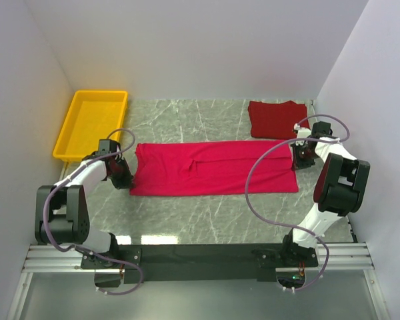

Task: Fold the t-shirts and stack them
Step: Fold the tshirt

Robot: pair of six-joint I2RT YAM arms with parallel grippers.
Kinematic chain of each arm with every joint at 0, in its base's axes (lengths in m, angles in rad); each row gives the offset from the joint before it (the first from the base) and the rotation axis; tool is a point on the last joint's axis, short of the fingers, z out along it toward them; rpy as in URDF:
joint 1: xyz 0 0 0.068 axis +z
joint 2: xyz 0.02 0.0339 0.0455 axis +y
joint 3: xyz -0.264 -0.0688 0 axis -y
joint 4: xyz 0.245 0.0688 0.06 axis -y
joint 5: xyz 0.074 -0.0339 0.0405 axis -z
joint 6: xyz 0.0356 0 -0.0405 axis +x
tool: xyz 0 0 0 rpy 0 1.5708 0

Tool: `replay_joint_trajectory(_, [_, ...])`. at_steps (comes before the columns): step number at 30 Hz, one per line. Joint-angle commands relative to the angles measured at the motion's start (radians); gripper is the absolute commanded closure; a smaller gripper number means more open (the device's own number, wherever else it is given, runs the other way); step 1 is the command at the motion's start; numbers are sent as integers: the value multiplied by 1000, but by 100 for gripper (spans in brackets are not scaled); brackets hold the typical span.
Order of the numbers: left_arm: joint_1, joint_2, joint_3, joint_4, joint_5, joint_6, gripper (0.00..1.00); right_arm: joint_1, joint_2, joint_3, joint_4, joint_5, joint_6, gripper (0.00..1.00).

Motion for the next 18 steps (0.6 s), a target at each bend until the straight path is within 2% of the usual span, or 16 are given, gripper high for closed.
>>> replay_joint_trajectory(1, [-4, -24, 34, -2, -15, 1, 99, -12, 4, 6, 48, 9, 3, 100])
replay_joint_trajectory(6, [-4, -8, 25, 22, -6, 8, 99, -10, 4, 9, 40, -4, -1, 100])
replay_joint_trajectory(8, [-4, -17, 28, 25, -15, -1, 94, -10, 0, 12, 39, -5, -3, 92])
replay_joint_trajectory(9, [-4, -27, 32, 25, -31, -4, 91, -10, -5, 12, 39, -4, -3, 88])
replay_joint_trajectory(10, [-4, -51, 34, 25, -43, -13, 82, -10, -17, 12, 42, -4, -1, 79])
replay_joint_trajectory(14, [-4, -131, 49, 30, -68, -15, 64, -10, -62, 20, 54, 18, 23, 60])
replay_joint_trajectory(18, [-4, -215, 91, 50, -63, -6, 54, -6, -108, 38, 66, 30, 52, 56])
